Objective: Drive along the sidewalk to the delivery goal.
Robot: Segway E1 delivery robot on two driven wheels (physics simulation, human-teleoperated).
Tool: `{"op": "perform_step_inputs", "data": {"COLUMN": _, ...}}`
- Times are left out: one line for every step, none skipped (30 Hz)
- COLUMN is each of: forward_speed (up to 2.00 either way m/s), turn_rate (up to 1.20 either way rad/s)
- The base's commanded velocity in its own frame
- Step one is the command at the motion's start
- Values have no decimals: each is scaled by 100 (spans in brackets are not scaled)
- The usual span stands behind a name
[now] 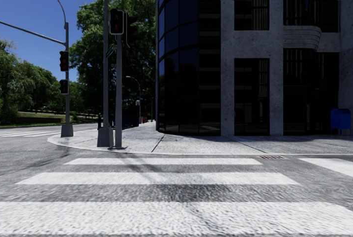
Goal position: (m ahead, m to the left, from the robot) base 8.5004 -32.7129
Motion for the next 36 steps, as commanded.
{"op": "perform_step_inputs", "data": {"forward_speed": 200, "turn_rate": -22}}
{"op": "perform_step_inputs", "data": {"forward_speed": 200, "turn_rate": -22}}
{"op": "perform_step_inputs", "data": {"forward_speed": 200, "turn_rate": -22}}
{"op": "perform_step_inputs", "data": {"forward_speed": 200, "turn_rate": -22}}
{"op": "perform_step_inputs", "data": {"forward_speed": 200, "turn_rate": -22}}
{"op": "perform_step_inputs", "data": {"forward_speed": 200, "turn_rate": -22}}
{"op": "perform_step_inputs", "data": {"forward_speed": 200, "turn_rate": -22}}
{"op": "perform_step_inputs", "data": {"forward_speed": 200, "turn_rate": -22}}
{"op": "perform_step_inputs", "data": {"forward_speed": 200, "turn_rate": -22}}
{"op": "perform_step_inputs", "data": {"forward_speed": 200, "turn_rate": -22}}
{"op": "perform_step_inputs", "data": {"forward_speed": 200, "turn_rate": -22}}
{"op": "perform_step_inputs", "data": {"forward_speed": 200, "turn_rate": -22}}
{"op": "perform_step_inputs", "data": {"forward_speed": 200, "turn_rate": -22}}
{"op": "perform_step_inputs", "data": {"forward_speed": 200, "turn_rate": -22}}
{"op": "perform_step_inputs", "data": {"forward_speed": 200, "turn_rate": -22}}
{"op": "perform_step_inputs", "data": {"forward_speed": 200, "turn_rate": -22}}
{"op": "perform_step_inputs", "data": {"forward_speed": 200, "turn_rate": -22}}
{"op": "perform_step_inputs", "data": {"forward_speed": 200, "turn_rate": -22}}
{"op": "perform_step_inputs", "data": {"forward_speed": 200, "turn_rate": -22}}
{"op": "perform_step_inputs", "data": {"forward_speed": 200, "turn_rate": -22}}
{"op": "perform_step_inputs", "data": {"forward_speed": 200, "turn_rate": -22}}
{"op": "perform_step_inputs", "data": {"forward_speed": 200, "turn_rate": -24}}
{"op": "perform_step_inputs", "data": {"forward_speed": 200, "turn_rate": -28}}
{"op": "perform_step_inputs", "data": {"forward_speed": 200, "turn_rate": -28}}
{"op": "perform_step_inputs", "data": {"forward_speed": 200, "turn_rate": -30}}
{"op": "perform_step_inputs", "data": {"forward_speed": 200, "turn_rate": -30}}
{"op": "perform_step_inputs", "data": {"forward_speed": 200, "turn_rate": -30}}
{"op": "perform_step_inputs", "data": {"forward_speed": 200, "turn_rate": -30}}
{"op": "perform_step_inputs", "data": {"forward_speed": 200, "turn_rate": -30}}
{"op": "perform_step_inputs", "data": {"forward_speed": 200, "turn_rate": -30}}
{"op": "perform_step_inputs", "data": {"forward_speed": 200, "turn_rate": -30}}
{"op": "perform_step_inputs", "data": {"forward_speed": 200, "turn_rate": -30}}
{"op": "perform_step_inputs", "data": {"forward_speed": 200, "turn_rate": -30}}
{"op": "perform_step_inputs", "data": {"forward_speed": 200, "turn_rate": -34}}
{"op": "perform_step_inputs", "data": {"forward_speed": 199, "turn_rate": -38}}
{"op": "perform_step_inputs", "data": {"forward_speed": 188, "turn_rate": -38}}
